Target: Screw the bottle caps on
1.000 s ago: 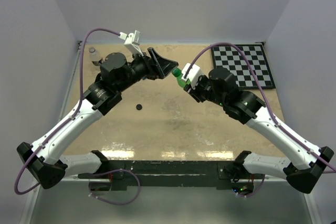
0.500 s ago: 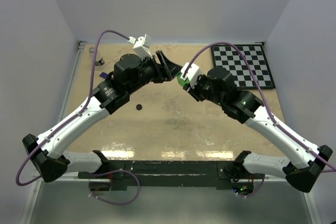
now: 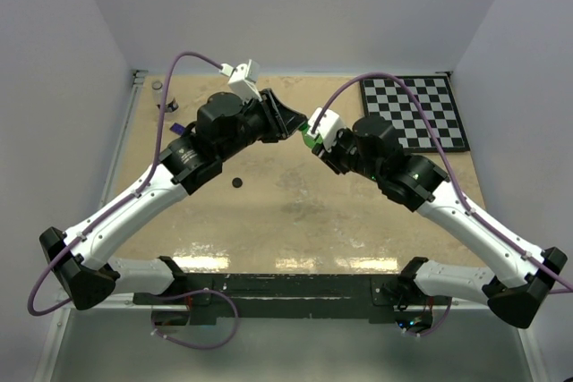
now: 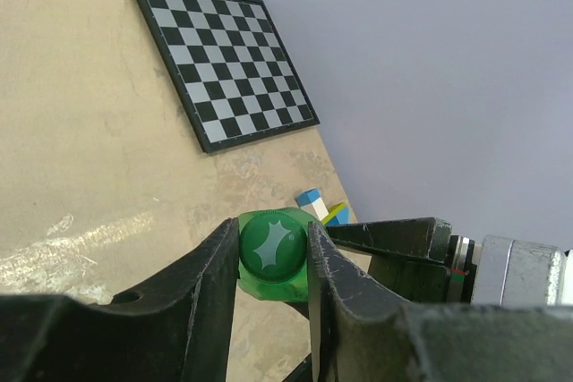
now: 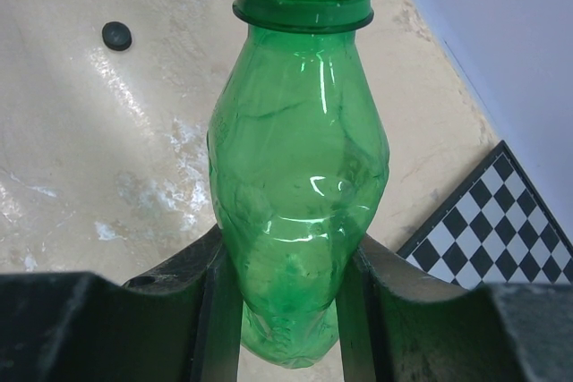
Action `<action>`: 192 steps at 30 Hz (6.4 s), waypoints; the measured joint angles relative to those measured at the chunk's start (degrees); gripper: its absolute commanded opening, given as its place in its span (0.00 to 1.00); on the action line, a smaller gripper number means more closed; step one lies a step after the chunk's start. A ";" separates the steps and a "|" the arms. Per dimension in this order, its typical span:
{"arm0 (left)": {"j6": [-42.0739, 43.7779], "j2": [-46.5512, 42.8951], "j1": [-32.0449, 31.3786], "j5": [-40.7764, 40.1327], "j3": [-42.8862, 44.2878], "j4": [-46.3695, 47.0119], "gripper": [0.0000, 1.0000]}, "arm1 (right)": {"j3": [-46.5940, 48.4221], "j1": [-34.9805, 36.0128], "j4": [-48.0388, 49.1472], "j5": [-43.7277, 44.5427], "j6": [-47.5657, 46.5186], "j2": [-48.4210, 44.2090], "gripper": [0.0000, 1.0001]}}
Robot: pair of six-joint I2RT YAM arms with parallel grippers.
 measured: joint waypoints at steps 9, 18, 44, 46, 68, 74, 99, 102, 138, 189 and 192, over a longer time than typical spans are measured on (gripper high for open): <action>11.13 -0.37 0.15 6.10 0.96 0.50 0.00 | -0.04 -0.70 -1.07 -5.31 0.70 -1.73 0.00; 33.33 -3.54 7.89 37.09 1.55 1.42 0.00 | 2.23 -1.33 -2.67 -18.91 0.79 -3.23 0.00; 28.37 -10.54 7.80 28.04 -0.09 9.27 0.82 | 0.92 0.20 -4.81 -9.75 -0.24 -5.07 0.00; 21.99 -10.75 7.13 22.62 -0.13 9.29 0.82 | 0.81 0.20 -4.44 -7.06 0.02 -5.07 0.00; 0.83 0.76 -1.18 0.98 3.21 -1.60 0.69 | -0.22 0.35 -2.40 1.73 0.31 -5.07 0.00; 0.50 2.54 -3.34 0.13 4.11 -1.51 0.59 | -0.26 0.37 -2.32 1.73 0.31 -5.07 0.00; 32.48 -3.67 -3.28 17.88 4.98 -0.66 0.00 | 0.42 -0.42 -0.24 -15.65 0.22 -7.69 0.00; 43.93 -7.28 -2.58 27.61 2.84 -0.39 0.00 | 1.44 -0.42 -1.22 -23.04 -1.09 -7.72 0.00; 6.01 -5.27 -3.43 0.94 -1.11 6.12 0.76 | -1.95 0.74 -1.51 -0.59 1.31 -8.07 0.00; 2.51 5.62 -5.25 -5.18 5.77 -1.25 0.32 | -2.80 1.11 -1.55 8.04 0.55 -4.61 0.00; 2.49 5.66 -5.25 -5.16 5.77 -1.20 0.23 | -2.80 1.11 -1.51 8.11 0.44 -4.57 0.00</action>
